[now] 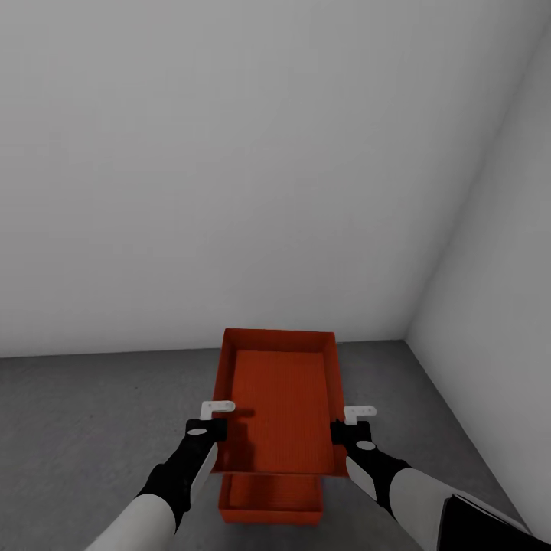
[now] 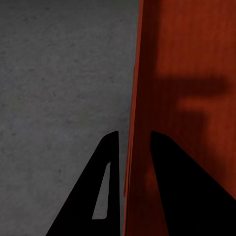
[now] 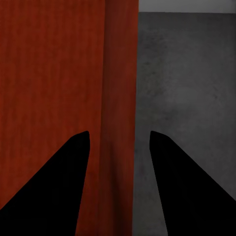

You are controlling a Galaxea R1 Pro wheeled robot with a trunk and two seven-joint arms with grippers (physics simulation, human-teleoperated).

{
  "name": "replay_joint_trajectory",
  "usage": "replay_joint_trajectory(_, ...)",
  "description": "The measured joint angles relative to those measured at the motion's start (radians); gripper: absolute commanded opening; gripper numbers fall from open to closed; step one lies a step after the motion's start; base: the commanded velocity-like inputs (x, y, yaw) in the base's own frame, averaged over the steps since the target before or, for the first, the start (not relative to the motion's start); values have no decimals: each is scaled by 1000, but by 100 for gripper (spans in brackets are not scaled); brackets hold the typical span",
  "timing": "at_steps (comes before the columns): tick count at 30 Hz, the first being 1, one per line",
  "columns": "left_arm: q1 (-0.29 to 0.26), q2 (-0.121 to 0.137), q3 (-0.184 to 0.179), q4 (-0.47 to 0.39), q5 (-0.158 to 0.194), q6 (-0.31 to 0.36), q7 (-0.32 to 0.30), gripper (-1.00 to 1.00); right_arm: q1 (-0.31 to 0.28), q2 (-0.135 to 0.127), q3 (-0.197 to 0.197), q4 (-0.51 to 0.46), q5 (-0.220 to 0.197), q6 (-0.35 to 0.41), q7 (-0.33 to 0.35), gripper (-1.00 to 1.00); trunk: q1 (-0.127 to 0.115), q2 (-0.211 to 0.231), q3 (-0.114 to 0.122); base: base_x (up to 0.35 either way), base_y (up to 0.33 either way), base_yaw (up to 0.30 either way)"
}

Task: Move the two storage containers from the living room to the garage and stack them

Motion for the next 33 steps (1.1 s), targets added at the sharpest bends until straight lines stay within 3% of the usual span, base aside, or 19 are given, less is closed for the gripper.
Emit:
replay_joint_trajectory(14,0,0,0,0,0,0,0,-100,0,0,0,0,0,0,0,-100,54,-98,-44,0,0,0)
replay_joint_trajectory(33,0,0,-1,-1,-1,0,0,-100,-1,0,-2,-1,1,0,0,-100,54,-98,-50,0,0,0)
